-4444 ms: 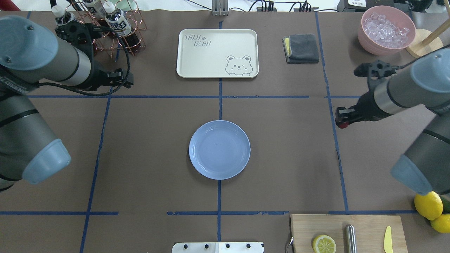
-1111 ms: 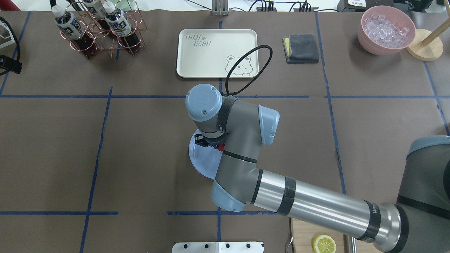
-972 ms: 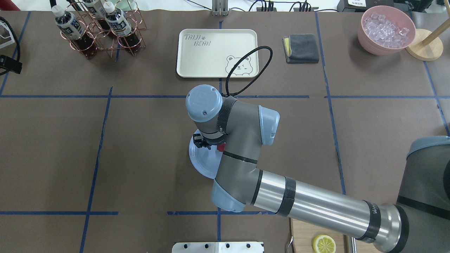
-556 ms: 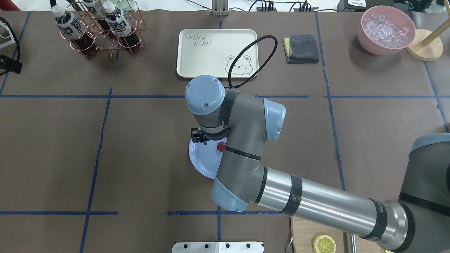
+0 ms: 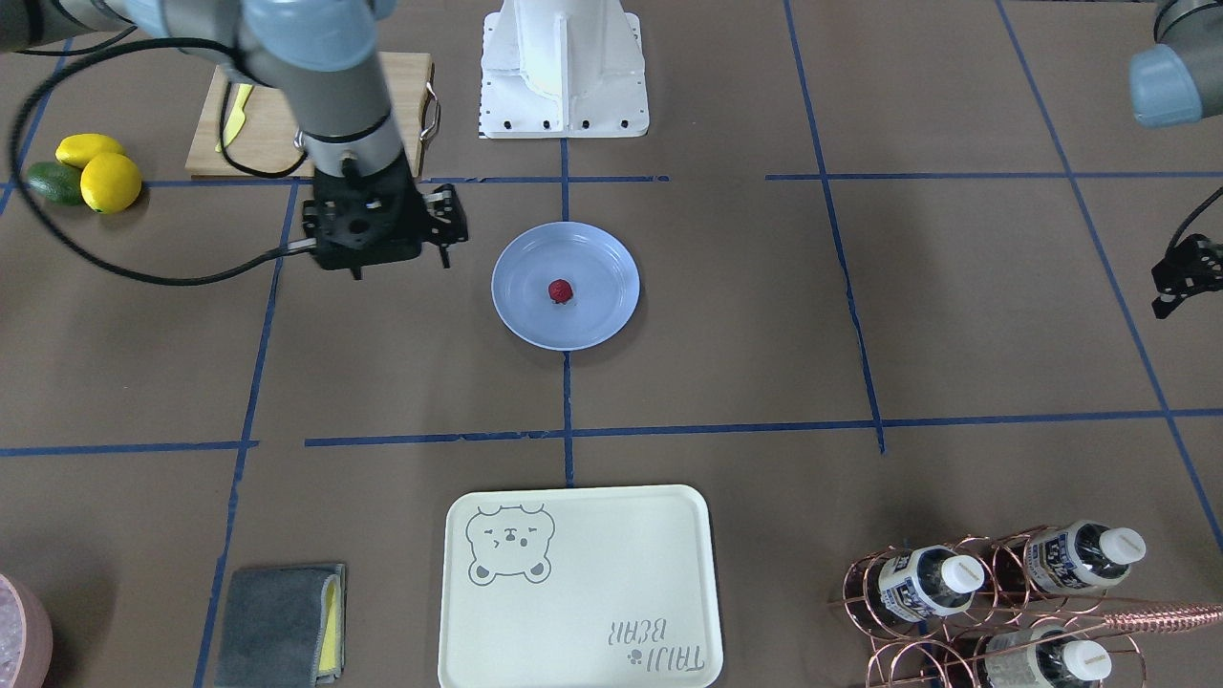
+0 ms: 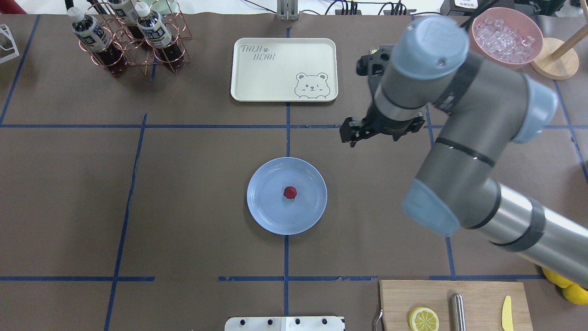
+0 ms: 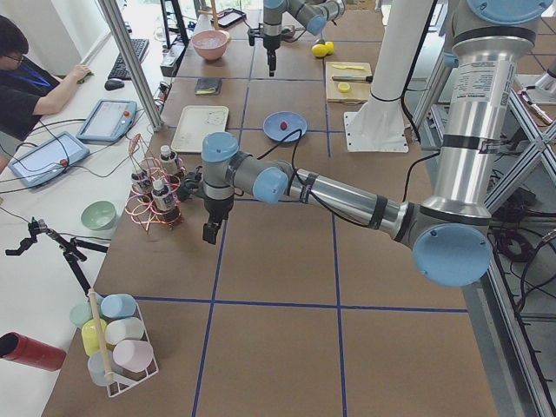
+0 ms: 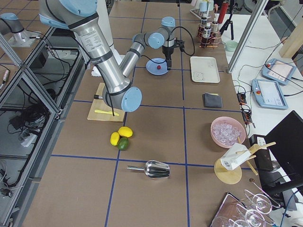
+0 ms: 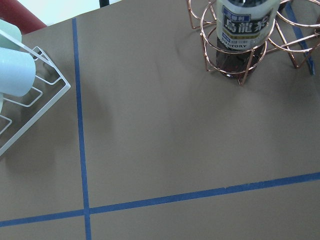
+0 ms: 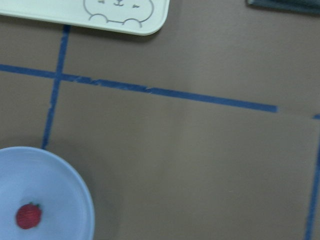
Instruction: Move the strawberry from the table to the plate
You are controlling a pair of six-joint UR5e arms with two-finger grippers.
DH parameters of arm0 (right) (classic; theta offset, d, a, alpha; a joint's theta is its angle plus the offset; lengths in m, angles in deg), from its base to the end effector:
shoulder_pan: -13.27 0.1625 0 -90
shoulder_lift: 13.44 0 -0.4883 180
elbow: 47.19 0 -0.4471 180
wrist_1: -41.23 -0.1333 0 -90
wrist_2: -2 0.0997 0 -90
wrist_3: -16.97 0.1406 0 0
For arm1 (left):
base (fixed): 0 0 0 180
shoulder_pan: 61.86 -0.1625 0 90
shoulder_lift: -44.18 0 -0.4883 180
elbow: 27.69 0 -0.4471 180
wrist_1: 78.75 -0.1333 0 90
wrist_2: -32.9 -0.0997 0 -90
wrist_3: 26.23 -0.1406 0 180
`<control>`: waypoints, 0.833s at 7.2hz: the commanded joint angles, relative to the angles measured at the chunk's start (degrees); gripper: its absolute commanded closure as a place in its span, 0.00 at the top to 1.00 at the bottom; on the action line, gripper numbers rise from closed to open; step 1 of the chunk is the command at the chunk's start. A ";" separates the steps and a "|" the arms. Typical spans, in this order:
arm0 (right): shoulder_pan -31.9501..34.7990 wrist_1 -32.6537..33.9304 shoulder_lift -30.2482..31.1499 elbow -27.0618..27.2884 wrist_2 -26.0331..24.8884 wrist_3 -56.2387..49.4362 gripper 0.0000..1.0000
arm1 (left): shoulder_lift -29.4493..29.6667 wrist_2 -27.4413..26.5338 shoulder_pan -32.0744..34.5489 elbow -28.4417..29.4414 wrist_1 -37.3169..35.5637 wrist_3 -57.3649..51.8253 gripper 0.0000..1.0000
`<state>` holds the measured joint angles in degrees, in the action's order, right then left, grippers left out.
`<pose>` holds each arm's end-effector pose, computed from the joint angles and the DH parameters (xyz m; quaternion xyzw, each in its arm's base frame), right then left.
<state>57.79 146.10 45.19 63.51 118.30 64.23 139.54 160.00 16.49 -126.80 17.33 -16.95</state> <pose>-0.4384 -0.5307 0.2669 0.0582 -0.3736 -0.0582 0.9239 0.0759 -0.6085 0.6070 0.1094 0.3385 0.0760 0.9315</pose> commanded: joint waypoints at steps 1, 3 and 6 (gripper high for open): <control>15.61 0.06 10.14 0.75 10.04 -21.38 1.00 | -4.01 5.42 6.36 2.95 -0.45 -7.06 1.00; 30.99 0.07 17.20 -7.63 20.31 -44.33 1.00 | -6.66 8.68 9.71 4.62 -0.37 -7.44 1.00; 39.75 -1.15 18.72 -20.33 20.38 -55.00 1.00 | -8.96 8.69 9.63 4.71 0.25 -7.44 1.00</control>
<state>94.37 145.77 63.20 46.94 139.16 11.34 131.25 168.61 26.08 -122.15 17.39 -24.37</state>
